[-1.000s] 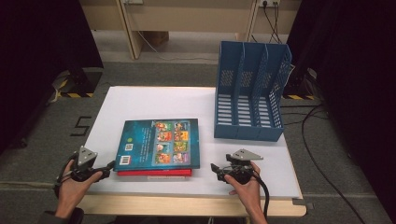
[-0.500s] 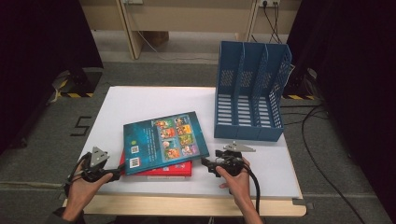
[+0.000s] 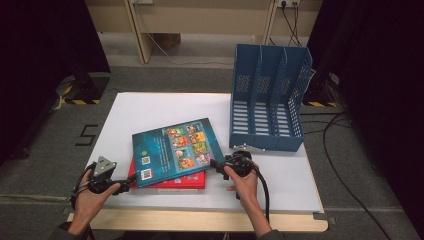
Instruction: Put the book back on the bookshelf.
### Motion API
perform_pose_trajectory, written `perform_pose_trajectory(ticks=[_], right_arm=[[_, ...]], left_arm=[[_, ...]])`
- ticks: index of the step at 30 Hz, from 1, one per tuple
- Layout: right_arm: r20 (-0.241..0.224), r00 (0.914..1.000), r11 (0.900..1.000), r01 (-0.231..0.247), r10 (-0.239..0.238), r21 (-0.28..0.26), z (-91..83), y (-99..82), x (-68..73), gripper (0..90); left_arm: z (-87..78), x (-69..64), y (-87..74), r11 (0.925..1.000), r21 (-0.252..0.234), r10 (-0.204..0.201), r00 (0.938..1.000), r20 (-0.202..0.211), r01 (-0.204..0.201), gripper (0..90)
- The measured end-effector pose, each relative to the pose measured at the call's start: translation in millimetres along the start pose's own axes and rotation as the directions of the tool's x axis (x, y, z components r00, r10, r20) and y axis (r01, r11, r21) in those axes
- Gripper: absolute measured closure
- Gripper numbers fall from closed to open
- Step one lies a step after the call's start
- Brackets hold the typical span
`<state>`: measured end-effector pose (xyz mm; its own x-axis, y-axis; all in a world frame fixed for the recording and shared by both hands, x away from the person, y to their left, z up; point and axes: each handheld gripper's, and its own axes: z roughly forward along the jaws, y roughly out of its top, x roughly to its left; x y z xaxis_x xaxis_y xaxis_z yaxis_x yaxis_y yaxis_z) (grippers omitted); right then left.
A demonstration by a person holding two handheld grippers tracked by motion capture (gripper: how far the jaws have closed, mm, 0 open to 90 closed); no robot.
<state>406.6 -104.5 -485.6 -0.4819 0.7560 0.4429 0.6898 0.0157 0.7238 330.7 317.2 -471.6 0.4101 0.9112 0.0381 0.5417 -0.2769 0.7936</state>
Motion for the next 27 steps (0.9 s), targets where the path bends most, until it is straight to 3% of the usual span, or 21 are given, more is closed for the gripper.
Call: perform_pose_trajectory(ticks=[6,7,10,11,12,15,17,20,24,27], right_arm=[[-0.051,0.9981,0.9993,-0.036,0.036,-0.001,8.4,2.7,-1.6,30.2],[-0.059,0.9965,0.9982,-0.059,0.059,-0.004,10.2,3.6,0.2,25.1],[-0.028,0.9989,0.9993,-0.037,0.037,0.004,10.3,5.1,2.2,28.5],[-0.022,0.9994,0.9996,-0.029,0.029,-0.005,10.3,5.4,1.3,31.0],[-0.020,0.9979,0.9978,-0.063,0.062,-0.023,8.6,4.9,0.4,34.1],[-0.030,0.9972,0.9968,-0.070,0.069,-0.040,6.0,6.5,-0.3,37.6],[-0.035,0.9969,0.9961,-0.072,0.071,-0.051,4.3,7.1,-0.2,39.4],[-0.048,0.9968,0.9911,-0.069,0.064,-0.114,-4.9,12.4,3.0,46.6],[-0.045,0.9975,0.9884,-0.059,0.054,-0.140,-8.0,16.5,4.7,48.7],[-0.072,0.9933,0.9785,-0.102,0.090,-0.179,-9.9,18.5,2.1,54.7]], left_arm=[[1.8,-4.9,1.3,1.0000,-0.002,0.004,1.0000,-0.007,-0.004,14.7],[2.2,-7.2,2.2,0.9999,-0.002,0.016,0.9998,-0.015,-0.017,14.7],[2.8,-7.9,1.9,0.9998,-0.006,0.017,0.9998,-0.014,-0.017,14.8],[3.1,-7.8,1.9,0.9999,-0.005,0.013,0.9998,-0.014,-0.013,14.7],[3.7,-8.0,1.6,1.0000,-0.004,-0.001,0.9999,-0.014,0.001,14.7],[4.5,-9.1,1.3,1.0000,0.001,0.002,0.9998,-0.019,-0.002,15.1],[5.2,-9.9,1.2,1.0000,0.006,0.006,0.9998,-0.021,-0.006,15.4],[6.8,-12.5,0.1,1.0000,0.008,0.005,0.9998,-0.020,-0.005,20.2],[7.3,-13.9,0.4,1.0000,0.002,0.002,0.9999,-0.014,-0.002,21.3],[7.5,-17.4,1.4,1.0000,-0.002,0.005,0.9999,-0.015,-0.005,23.2]])
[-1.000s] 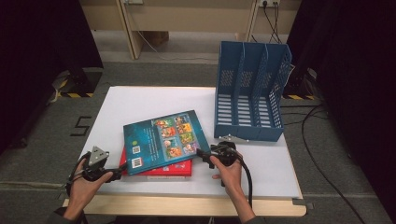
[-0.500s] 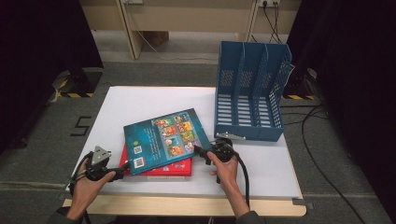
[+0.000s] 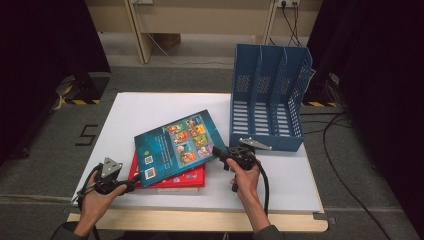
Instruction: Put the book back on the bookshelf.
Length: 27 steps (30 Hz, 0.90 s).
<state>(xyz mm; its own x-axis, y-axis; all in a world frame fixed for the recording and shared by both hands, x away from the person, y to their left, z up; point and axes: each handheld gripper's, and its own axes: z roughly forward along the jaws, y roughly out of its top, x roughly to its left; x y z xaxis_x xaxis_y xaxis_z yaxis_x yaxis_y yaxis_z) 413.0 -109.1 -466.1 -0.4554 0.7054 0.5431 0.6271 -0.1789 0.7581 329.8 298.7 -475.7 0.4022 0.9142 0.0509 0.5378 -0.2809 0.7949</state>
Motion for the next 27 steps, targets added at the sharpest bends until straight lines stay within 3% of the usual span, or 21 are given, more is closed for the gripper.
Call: perform_pose_trajectory(ticks=[5,10,12,15,17,20,21,24,25,27], right_arm=[[-0.019,0.9993,0.9946,0.030,-0.032,-0.099,-8.4,17.2,11.4,61.3],[-0.036,0.9979,0.9875,0.048,-0.054,-0.150,-14.6,30.3,21.7,64.8],[-0.041,0.9960,0.9805,0.071,-0.080,-0.183,-19.2,39.9,27.8,66.7],[-0.052,0.9961,0.9764,0.059,-0.071,-0.208,-22.6,46.4,32.3,68.5],[-0.049,0.9927,0.9695,0.097,-0.111,-0.225,-26.3,58.8,39.8,69.6],[-0.034,0.9900,0.9628,0.125,-0.137,-0.240,-28.3,68.5,42.7,70.7],[-0.013,0.9850,0.9561,0.164,-0.172,-0.243,-29.3,78.6,45.3,71.2],[-0.016,0.9825,0.9532,0.176,-0.185,-0.246,-30.4,85.8,48.7,71.9],[-0.020,0.9779,0.9518,0.198,-0.208,-0.235,-32.2,93.9,53.8,72.7],[-0.018,0.9758,0.9488,0.207,-0.218,-0.238,-33.1,96.9,55.2,73.0]], left_arm=[[2.3,-8.6,2.6,0.9996,-0.019,0.021,0.9997,0.013,-0.021,26.6],[3.8,-15.3,4.9,0.9990,-0.030,0.033,0.9990,0.029,-0.032,25.4],[5.4,-19.1,7.0,0.9986,-0.044,0.033,0.9974,0.064,-0.030,21.6],[6.4,-22.4,8.1,0.9985,-0.045,0.036,0.9943,0.100,-0.032,16.8],[5.9,-23.5,8.8,0.9982,-0.051,0.038,0.9936,0.106,-0.032,17.3],[4.4,-20.5,9.5,0.9979,-0.062,0.024,0.9943,0.104,-0.018,17.4],[3.7,-18.3,9.7,0.9976,-0.068,0.019,0.9948,0.100,-0.012,17.4],[2.8,-10.3,9.1,0.9974,-0.070,-0.013,0.9945,0.104,0.020,17.4],[3.5,-4.2,8.9,0.9965,-0.074,-0.032,0.9942,0.102,0.040,17.4],[2.9,-0.7,9.2,0.9964,-0.071,-0.038,0.9944,0.098,0.045,17.4]])
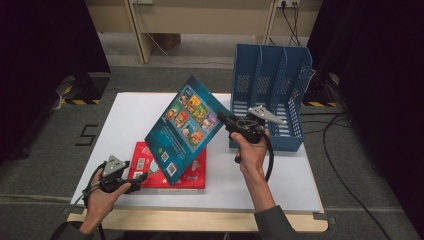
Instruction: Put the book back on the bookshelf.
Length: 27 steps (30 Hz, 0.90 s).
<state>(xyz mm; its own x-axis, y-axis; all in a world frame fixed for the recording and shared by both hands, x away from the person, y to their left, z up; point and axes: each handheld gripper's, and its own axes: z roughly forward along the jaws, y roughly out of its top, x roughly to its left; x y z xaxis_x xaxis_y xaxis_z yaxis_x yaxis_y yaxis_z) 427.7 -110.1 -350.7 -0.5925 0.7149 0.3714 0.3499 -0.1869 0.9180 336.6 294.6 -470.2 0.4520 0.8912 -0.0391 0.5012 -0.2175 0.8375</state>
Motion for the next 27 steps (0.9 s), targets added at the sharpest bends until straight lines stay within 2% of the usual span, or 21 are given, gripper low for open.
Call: perform_pose_trajectory(ticks=[2,3,5,6,8,9,10,12,13,15,16,20,21,22,23,24,25,26,27], right_arm=[[-0.004,0.9996,0.9995,0.029,-0.029,-0.010,-1.7,10.2,3.3,74.2],[-0.006,0.9979,0.9979,0.064,-0.064,-0.012,-4.3,18.4,7.0,74.9],[-0.008,0.9956,0.9954,0.093,-0.094,-0.019,-7.7,27.0,11.9,75.9],[-0.010,0.9941,0.9939,0.108,-0.108,-0.021,-9.4,30.9,14.0,76.3],[-0.012,0.9927,0.9925,0.120,-0.120,-0.023,-10.8,34.8,16.3,76.9],[-0.018,0.9877,0.9877,0.155,-0.155,-0.022,-13.5,43.5,20.6,78.1],[-0.021,0.9874,0.9873,0.156,-0.157,-0.028,-14.9,47.2,23.7,78.9],[-0.029,0.9824,0.9823,0.183,-0.184,-0.041,-17.1,53.3,29.6,80.1],[-0.032,0.9782,0.9779,0.204,-0.205,-0.048,-18.0,55.4,32.6,80.4],[-0.037,0.9751,0.9752,0.217,-0.219,-0.042,-19.3,56.7,36.2,80.5],[-0.040,0.9709,0.9711,0.234,-0.236,-0.047,-21.0,55.6,41.5,80.8],[-0.055,0.9663,0.9669,0.248,-0.251,-0.061,-23.1,52.1,48.1,81.0],[-0.058,0.9637,0.9642,0.257,-0.261,-0.064,-23.3,51.0,50.9,81.0],[-0.052,0.9572,0.9573,0.281,-0.284,-0.069,-23.8,48.9,57.0,80.7],[-0.052,0.9572,0.9573,0.281,-0.284,-0.069,-23.8,48.9,57.0,80.7],[-0.046,0.9499,0.9496,0.306,-0.309,-0.068,-24.3,47.3,62.2,80.3],[-0.046,0.9499,0.9496,0.306,-0.309,-0.068,-24.3,47.3,62.2,80.3],[-0.040,0.9442,0.9435,0.324,-0.327,-0.070,-23.8,45.2,65.7,79.9],[-0.040,0.9442,0.9435,0.324,-0.327,-0.070,-23.8,45.2,65.7,79.9]], left_arm=[[-1.9,6.6,0.4,0.9998,0.000,-0.018,0.9998,-0.001,0.018,17.4],[-3.5,12.4,-0.1,0.9997,-0.004,-0.023,0.9997,-0.012,0.023,17.4],[-4.9,20.6,-0.9,0.9991,-0.007,-0.043,0.9986,-0.031,0.043,17.3],[-4.9,20.6,-0.9,0.9991,-0.007,-0.043,0.9986,-0.031,0.043,17.3],[-4.2,28.8,-1.5,0.9986,-0.020,-0.051,0.9964,-0.069,0.049,17.2],[-3.2,33.5,-2.2,0.9984,-0.020,-0.054,0.9948,-0.087,0.052,17.2],[-3.1,43.2,-4.1,0.9973,-0.018,-0.073,0.9909,-0.113,0.071,17.2],[-4.8,51.5,-5.3,0.9960,-0.020,-0.089,0.9877,-0.128,0.088,17.2],[-4.8,51.5,-5.3,0.9960,-0.020,-0.089,0.9877,-0.128,0.088,17.1],[-5.6,59.6,-7.1,0.9957,-0.017,-0.093,0.9835,-0.155,0.091,17.0],[-4.9,68.7,-10.0,0.9950,-0.011,-0.100,0.9760,-0.193,0.099,17.0],[-2.0,78.4,-13.3,0.9926,0.022,-0.113,0.9734,-0.200,0.119,16.1],[-0.7,80.6,-14.8,0.9918,0.038,-0.112,0.9730,-0.202,0.122,16.1],[0.2,82.9,-16.4,0.9906,0.054,-0.112,0.9719,-0.207,0.126,15.9],[0.2,82.9,-16.4,0.9906,0.054,-0.112,0.9719,-0.207,0.126,15.7],[1.0,84.7,-17.8,0.9899,0.058,-0.114,0.9712,-0.209,0.129,15.6],[1.0,84.7,-17.8,0.9899,0.058,-0.114,0.9712,-0.209,0.129,15.4],[2.3,84.2,-19.5,0.9898,0.069,-0.107,0.9711,-0.213,0.125,15.3],[2.3,84.2,-19.5,0.9898,0.069,-0.107,0.9711,-0.213,0.125,15.3]])
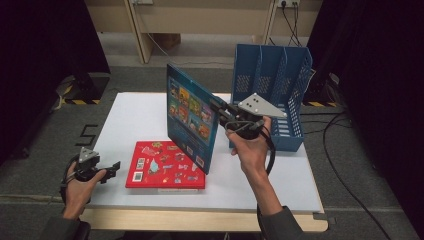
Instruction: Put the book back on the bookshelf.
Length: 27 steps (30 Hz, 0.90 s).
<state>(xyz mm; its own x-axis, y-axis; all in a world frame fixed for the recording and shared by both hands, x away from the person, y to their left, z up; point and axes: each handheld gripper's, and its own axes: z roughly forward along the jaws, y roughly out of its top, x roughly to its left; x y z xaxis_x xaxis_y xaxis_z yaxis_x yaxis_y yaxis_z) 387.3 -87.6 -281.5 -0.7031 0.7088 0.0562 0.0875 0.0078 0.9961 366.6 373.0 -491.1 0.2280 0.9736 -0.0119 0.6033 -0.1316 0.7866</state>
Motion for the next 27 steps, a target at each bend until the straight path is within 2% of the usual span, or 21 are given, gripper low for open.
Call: perform_pose_trajectory(ticks=[2,3,7,11,16,20,23,24,25,27], right_arm=[[0.000,1.0000,1.0000,0.003,-0.003,0.000,0.4,-1.6,3.1,79.3],[-0.006,0.9998,0.9998,0.017,-0.017,0.011,1.3,-3.2,4.1,79.1],[-0.010,0.9998,0.9990,0.016,-0.016,0.041,5.8,-14.3,6.6,78.6],[-0.021,0.9998,0.9990,-0.007,0.008,0.044,11.7,-27.6,7.8,78.7],[-0.009,0.9996,0.9987,0.026,-0.026,0.044,17.1,-36.2,12.9,78.5],[-0.025,0.9990,0.9977,0.039,-0.038,0.056,22.5,-46.1,20.1,78.5],[-0.018,0.9967,0.9932,0.080,-0.079,0.084,28.7,-54.7,26.1,77.9],[-0.018,0.9967,0.9932,0.080,-0.079,0.084,28.7,-54.7,26.1,77.9],[-0.023,0.9982,0.9949,0.057,-0.055,0.084,32.2,-59.7,27.8,77.9],[-0.022,0.9984,0.9954,0.055,-0.053,0.079,34.1,-62.8,28.3,77.9]], left_arm=[[0.7,-1.9,-0.5,0.9999,0.009,0.009,0.9999,0.011,-0.010,15.3],[0.7,-2.6,-0.4,0.9999,0.010,0.010,0.9999,0.013,-0.010,15.3],[0.8,-2.8,-1.2,0.9999,0.012,0.008,0.9998,0.015,-0.008,15.3],[1.4,-2.9,-2.3,0.9997,0.021,0.009,0.9998,0.016,-0.009,15.3],[3.4,-4.8,-3.8,0.9991,0.035,0.021,0.9994,0.026,-0.022,15.1],[3.4,-7.3,-5.1,0.9984,0.045,0.031,0.9990,0.034,-0.032,15.0],[4.7,-8.5,-6.4,0.9978,0.053,0.037,0.9985,0.041,-0.039,15.0],[4.7,-8.5,-6.4,0.9978,0.053,0.037,0.9985,0.041,-0.039,15.0],[4.9,-8.4,-6.7,0.9979,0.053,0.037,0.9984,0.043,-0.039,15.0],[5.4,-8.6,-7.1,0.9976,0.058,0.033,0.9982,0.049,-0.036,15.0]])
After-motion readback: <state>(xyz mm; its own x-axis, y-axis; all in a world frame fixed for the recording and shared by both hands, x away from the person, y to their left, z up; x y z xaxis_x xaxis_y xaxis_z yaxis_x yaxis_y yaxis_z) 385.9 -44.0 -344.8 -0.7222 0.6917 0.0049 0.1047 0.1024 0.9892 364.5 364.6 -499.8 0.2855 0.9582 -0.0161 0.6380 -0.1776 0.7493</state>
